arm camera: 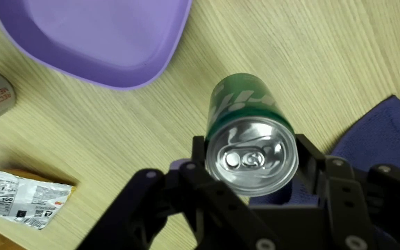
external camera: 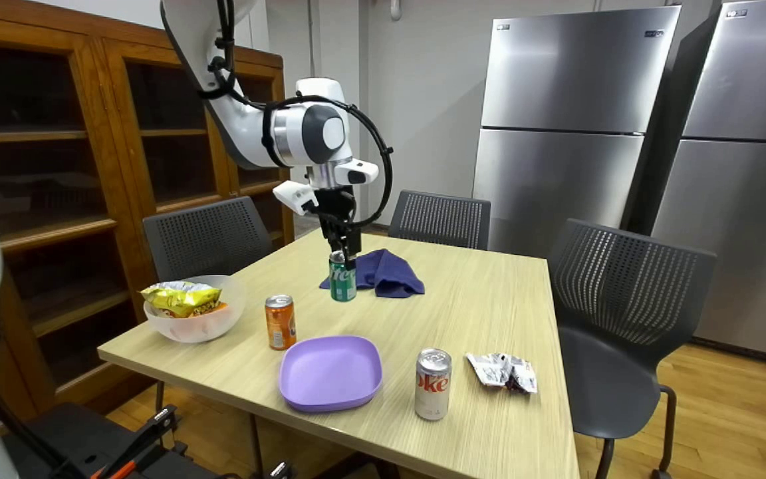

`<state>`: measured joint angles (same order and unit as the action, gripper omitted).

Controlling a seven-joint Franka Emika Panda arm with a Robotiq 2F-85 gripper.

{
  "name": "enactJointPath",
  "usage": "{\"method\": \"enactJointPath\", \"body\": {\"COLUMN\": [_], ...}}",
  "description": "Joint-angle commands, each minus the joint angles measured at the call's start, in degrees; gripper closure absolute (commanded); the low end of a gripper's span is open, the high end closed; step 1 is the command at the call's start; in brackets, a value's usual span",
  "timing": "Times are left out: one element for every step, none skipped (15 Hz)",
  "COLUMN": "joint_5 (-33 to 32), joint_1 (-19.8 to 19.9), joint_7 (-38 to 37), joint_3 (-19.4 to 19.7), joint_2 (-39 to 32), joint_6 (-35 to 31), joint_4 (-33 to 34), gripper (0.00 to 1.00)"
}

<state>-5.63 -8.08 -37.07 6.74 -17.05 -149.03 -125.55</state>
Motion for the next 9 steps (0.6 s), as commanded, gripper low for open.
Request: {"method": "enactJointPath", "body": {"joint_5": [1.5, 1.6, 1.6, 1.8, 2.0, 2.3, 3.0, 3.7, 4.6], "joint_1": [2.6, 3.1, 3.6, 4.1, 4.6, 5.0, 5.4, 5.7, 6.2], "joint_7": [4.6, 5.5, 6.4, 7.4, 8.4, 9.5, 10.9, 12.1, 13.6], "joint_3": [-0.7, -0.7, -0.7, -0.7, -0.8, -0.8, -1.0, -1.1, -1.3], "joint_2": [5.4, 6.1, 6.8, 7.4, 8.1, 8.6, 9.1, 9.4, 9.8], "joint_6": [-1.3, -1.4, -1.4, -1.4, -1.2, -1.1, -0.8, -0.6, -0.4], "joint_4": [-5.5, -6.4, -7.4, -8.2, -9.0, -9.9, -10.5, -11.2, -11.9], "gripper": [0.62, 0.62, 0.62, 0.62, 0.62, 0.62, 0.62, 0.62, 0.62]}}
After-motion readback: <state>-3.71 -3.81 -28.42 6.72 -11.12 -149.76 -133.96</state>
